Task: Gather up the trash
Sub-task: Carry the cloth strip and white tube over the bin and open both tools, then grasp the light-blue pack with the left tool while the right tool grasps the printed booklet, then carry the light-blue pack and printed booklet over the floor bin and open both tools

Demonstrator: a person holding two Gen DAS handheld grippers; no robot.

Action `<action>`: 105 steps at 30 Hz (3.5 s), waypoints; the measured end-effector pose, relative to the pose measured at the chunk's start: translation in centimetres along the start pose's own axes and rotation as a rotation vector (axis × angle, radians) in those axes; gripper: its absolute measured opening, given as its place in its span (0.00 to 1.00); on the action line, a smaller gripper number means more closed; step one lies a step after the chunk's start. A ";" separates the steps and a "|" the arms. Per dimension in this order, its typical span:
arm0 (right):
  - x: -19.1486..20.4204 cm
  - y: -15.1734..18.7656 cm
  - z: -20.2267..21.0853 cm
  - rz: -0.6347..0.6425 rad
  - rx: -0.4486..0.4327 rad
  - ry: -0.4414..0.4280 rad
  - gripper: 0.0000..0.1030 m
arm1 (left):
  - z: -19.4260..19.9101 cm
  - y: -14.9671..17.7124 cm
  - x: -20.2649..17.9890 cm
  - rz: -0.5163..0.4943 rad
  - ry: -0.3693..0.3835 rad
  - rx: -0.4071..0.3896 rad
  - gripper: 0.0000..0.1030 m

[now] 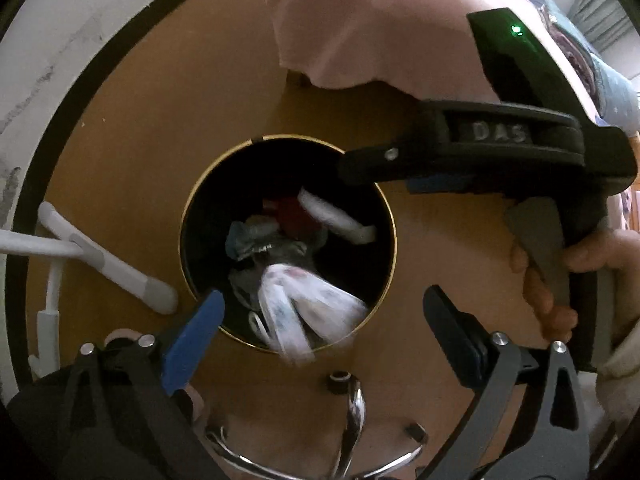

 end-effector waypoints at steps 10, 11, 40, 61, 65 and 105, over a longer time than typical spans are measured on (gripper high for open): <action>2.5 1.3 17.4 0.013 -0.543 0.342 0.94 | 16.6 1.9 -7.3 -0.256 -0.003 -0.404 0.94; 3.8 2.0 19.5 0.040 -0.606 0.382 0.94 | 20.0 2.5 -7.8 -0.275 -0.034 -0.466 0.94; 63.6 20.6 2.2 1.034 -0.674 0.414 0.94 | 44.8 49.7 33.7 0.984 -0.716 -0.703 0.94; 61.1 15.1 -4.1 1.084 -0.236 0.409 0.95 | 43.2 44.3 36.6 0.798 -0.582 -0.688 0.94; 61.2 14.9 -4.2 1.165 -0.156 0.392 0.95 | 42.1 37.7 36.7 0.529 -0.567 -0.573 0.94; 60.7 15.6 -0.6 1.230 -0.209 0.286 0.53 | 39.8 24.1 36.4 0.091 -0.361 -0.392 0.56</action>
Point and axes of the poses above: each gripper's, at about its wrist camera, not at the fingertips, and z roughly against the way its jaws point, x to its left, y to its underside, the point moved 8 cm from there along -z, roughly the way its jaws point, and after that the axes turned 10 degrees about x, right-handed, at the moved point
